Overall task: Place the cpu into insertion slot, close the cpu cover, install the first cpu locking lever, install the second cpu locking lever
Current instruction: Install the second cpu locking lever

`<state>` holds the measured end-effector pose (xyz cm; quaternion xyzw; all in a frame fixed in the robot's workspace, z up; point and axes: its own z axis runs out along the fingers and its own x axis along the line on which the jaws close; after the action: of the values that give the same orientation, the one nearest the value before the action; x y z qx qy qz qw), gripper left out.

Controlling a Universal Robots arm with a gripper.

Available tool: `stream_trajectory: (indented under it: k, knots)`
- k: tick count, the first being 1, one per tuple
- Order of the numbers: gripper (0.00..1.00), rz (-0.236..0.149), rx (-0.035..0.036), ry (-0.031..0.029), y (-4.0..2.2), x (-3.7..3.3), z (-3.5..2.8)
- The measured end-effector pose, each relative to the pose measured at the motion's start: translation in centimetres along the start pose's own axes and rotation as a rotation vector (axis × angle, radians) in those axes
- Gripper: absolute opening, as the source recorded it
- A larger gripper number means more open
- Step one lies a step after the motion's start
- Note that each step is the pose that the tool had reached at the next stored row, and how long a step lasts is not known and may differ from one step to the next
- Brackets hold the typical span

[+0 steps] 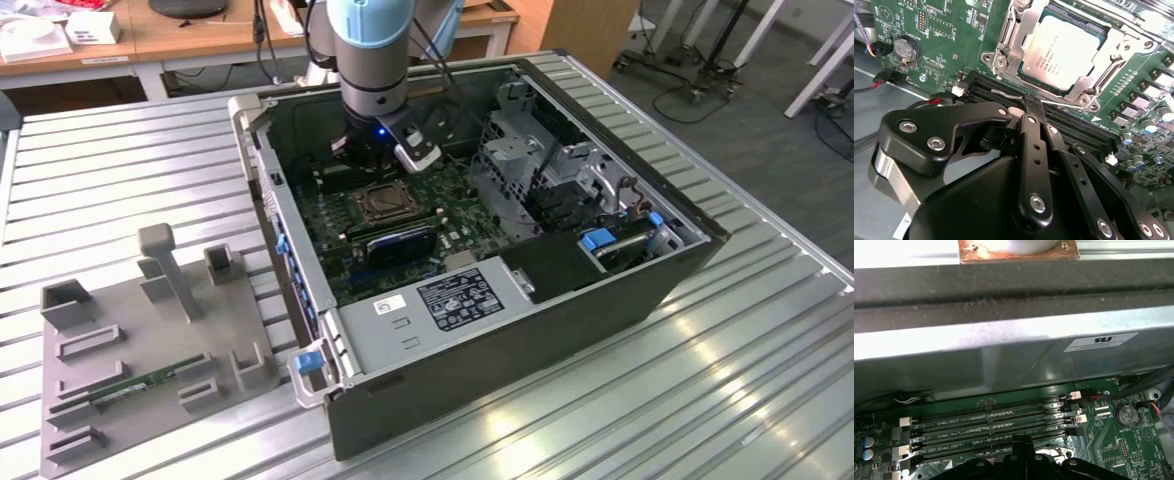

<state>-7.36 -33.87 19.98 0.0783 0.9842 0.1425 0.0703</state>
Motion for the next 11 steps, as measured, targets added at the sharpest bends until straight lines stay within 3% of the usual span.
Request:
stream_trajectory:
  k: [11]
  knots:
    - [0.11, 0.015, -0.004, -0.0034, 0.1, 0.02, 0.15]
